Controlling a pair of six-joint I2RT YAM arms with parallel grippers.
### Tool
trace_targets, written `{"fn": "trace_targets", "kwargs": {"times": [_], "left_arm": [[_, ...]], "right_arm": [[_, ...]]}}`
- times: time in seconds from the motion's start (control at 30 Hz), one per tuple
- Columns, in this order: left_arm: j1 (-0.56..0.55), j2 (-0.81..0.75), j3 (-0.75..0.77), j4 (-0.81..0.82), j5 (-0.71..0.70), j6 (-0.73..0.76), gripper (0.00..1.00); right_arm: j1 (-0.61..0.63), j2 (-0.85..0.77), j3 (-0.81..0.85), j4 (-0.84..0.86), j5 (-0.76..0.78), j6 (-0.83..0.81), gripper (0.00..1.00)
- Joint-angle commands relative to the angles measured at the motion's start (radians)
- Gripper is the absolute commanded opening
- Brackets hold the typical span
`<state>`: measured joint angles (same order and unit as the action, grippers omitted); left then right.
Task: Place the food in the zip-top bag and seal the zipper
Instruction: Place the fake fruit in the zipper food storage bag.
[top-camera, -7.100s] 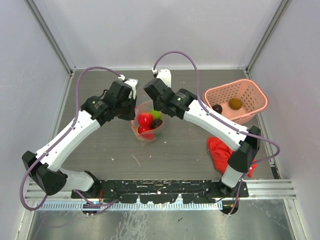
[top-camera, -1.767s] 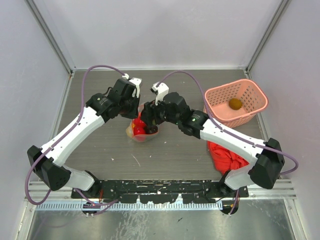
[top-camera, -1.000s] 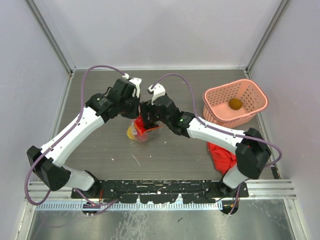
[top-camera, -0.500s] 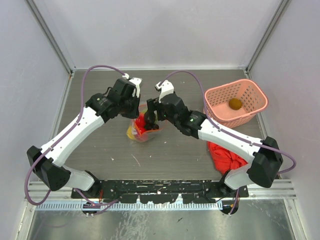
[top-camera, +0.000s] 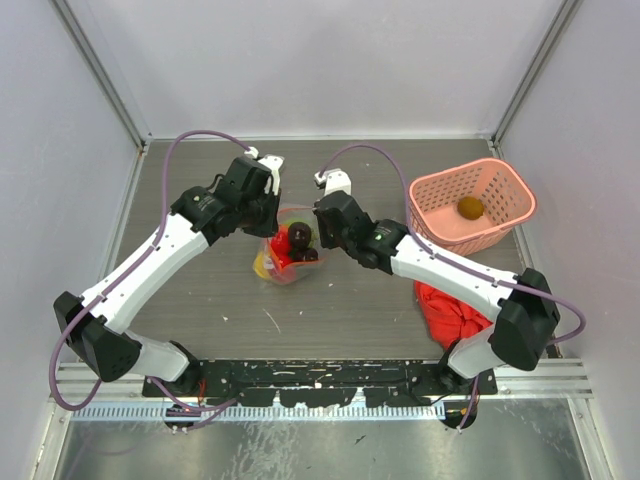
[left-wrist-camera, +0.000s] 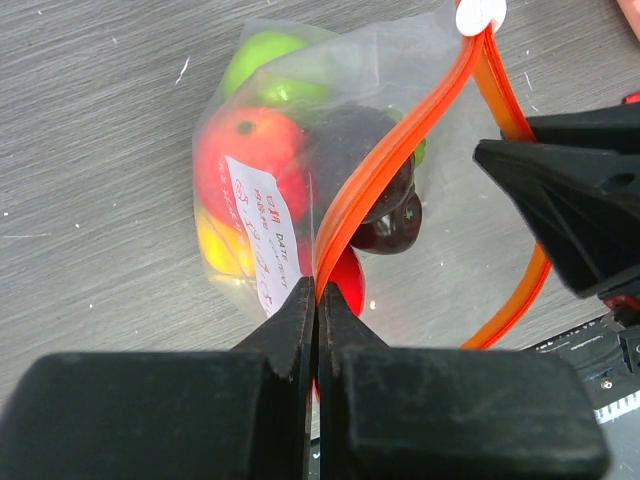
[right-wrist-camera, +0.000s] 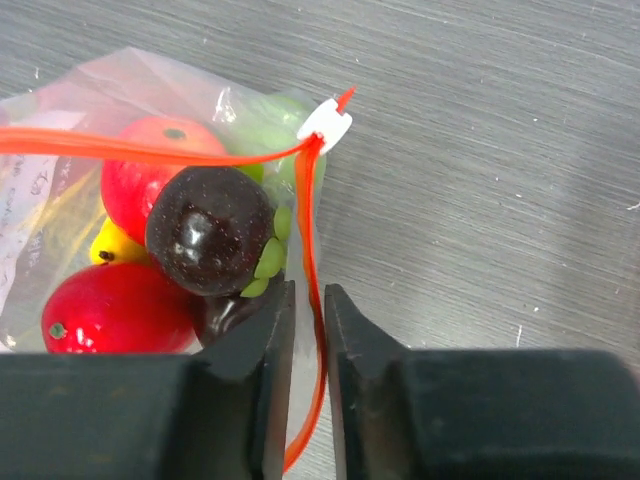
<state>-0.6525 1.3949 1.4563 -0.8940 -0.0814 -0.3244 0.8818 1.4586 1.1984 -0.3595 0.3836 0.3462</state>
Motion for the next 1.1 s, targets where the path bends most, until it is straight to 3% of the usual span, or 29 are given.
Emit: {"fn": "trace_targets", "kwargs": {"times": [0.0,0.1,0.13,0.43,0.63,0.83,0.9,1.07], "left_arm": [[0.004,-0.029,0.020,0.034,-0.009,0.009,0.00],[0.005,-0.028,0.023,0.029,-0.024,0.014,0.00],[0.005,-0.029,0.025,0.026,-0.033,0.018,0.00],[0.005,-0.041,0.029,-0.005,-0.118,0.042,0.00],[0.006,-0.063,0.048,-0.021,-0.088,0.040,0.00],[0.005,-0.070,0.046,-0.009,-0.091,0.037,0.00],[0.005,-0.059,0.038,-0.004,-0.089,0.036,0.00],[0.005,-0.043,0.040,0.005,-0.078,0.031,0.00]], "right_arm": [[0.000,-0.025,0.051,-0.015,0.009,0.017,0.17],[0.000,-0.034,0.112,-0.054,0.001,0.015,0.01],[0.000,-0.036,0.131,-0.067,-0.004,0.017,0.01],[-0.002,0.021,0.288,-0.240,0.073,0.025,0.00],[-0.042,0.074,0.352,-0.370,0.183,0.087,0.00],[-0.077,0.092,0.362,-0.382,0.097,0.095,0.00],[-0.078,0.084,0.352,-0.357,0.062,0.082,0.02],[-0.078,0.072,0.357,-0.338,-0.021,0.037,0.19]]}}
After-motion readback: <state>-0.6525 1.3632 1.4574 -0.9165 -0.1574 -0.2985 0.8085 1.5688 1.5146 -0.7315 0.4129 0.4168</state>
